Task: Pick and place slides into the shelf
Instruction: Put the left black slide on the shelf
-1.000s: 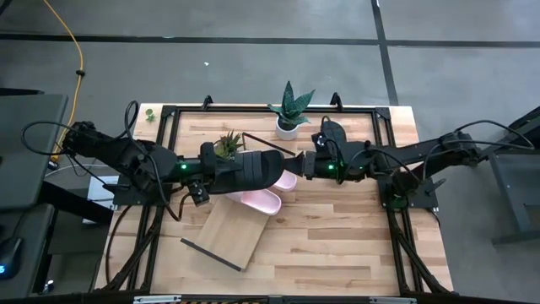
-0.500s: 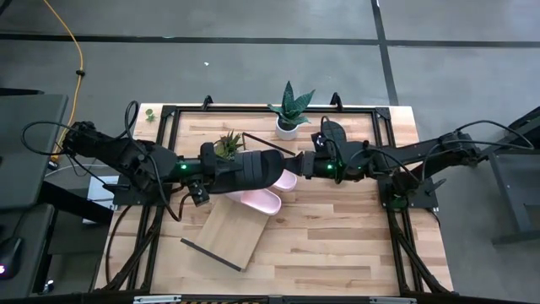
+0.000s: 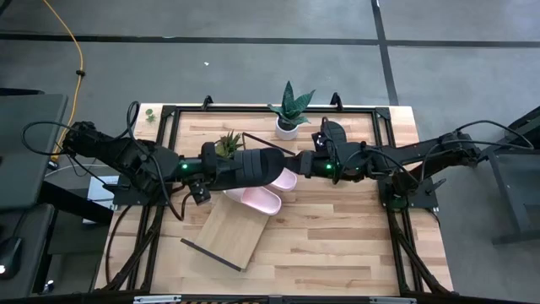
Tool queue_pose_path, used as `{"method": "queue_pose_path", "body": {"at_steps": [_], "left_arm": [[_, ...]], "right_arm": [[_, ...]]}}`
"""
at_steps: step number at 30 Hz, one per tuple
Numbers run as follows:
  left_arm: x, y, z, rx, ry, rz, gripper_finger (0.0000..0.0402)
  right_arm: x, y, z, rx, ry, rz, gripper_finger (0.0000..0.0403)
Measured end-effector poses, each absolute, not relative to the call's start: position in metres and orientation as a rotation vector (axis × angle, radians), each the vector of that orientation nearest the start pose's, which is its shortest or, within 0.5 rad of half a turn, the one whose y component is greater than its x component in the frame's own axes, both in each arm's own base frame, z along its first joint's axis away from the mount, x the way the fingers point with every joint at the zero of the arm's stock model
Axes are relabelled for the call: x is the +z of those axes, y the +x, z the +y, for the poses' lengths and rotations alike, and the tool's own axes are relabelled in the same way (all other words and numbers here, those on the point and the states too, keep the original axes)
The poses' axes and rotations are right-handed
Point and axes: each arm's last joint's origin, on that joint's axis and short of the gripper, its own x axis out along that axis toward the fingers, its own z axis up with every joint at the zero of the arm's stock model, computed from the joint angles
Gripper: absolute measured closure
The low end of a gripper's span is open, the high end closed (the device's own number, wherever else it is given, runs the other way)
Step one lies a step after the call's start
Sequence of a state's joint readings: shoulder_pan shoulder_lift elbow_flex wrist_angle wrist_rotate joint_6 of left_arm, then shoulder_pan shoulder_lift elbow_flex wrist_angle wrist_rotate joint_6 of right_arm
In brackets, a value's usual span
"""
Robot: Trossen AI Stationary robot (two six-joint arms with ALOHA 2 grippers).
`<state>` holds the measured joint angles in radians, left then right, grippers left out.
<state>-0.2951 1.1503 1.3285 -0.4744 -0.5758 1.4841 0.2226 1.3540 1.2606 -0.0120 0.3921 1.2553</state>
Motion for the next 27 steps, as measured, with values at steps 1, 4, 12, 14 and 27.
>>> {"method": "queue_pose_path", "body": {"at_steps": [1,4,12,14,27], "left_arm": [[0.420,0.225,-0.052,0.027,1.589,0.432,0.0388],[0.420,0.225,-0.052,0.041,1.590,0.443,0.0369],[0.422,0.224,-0.049,0.122,1.587,0.496,0.0318],[0.422,0.224,-0.048,0.149,1.587,0.515,0.0306],[0.433,0.210,-0.042,0.318,1.425,0.519,0.0267]], "right_arm": [[0.388,0.302,0.057,-0.211,1.218,-0.021,0.0380],[0.388,0.301,0.057,-0.224,1.212,-0.021,0.0381],[0.391,0.292,0.053,-0.272,1.195,-0.021,0.0383],[0.394,0.284,0.051,-0.304,1.185,-0.026,0.0383],[0.401,0.229,0.061,-0.502,1.102,-0.001,0.0384]]}}
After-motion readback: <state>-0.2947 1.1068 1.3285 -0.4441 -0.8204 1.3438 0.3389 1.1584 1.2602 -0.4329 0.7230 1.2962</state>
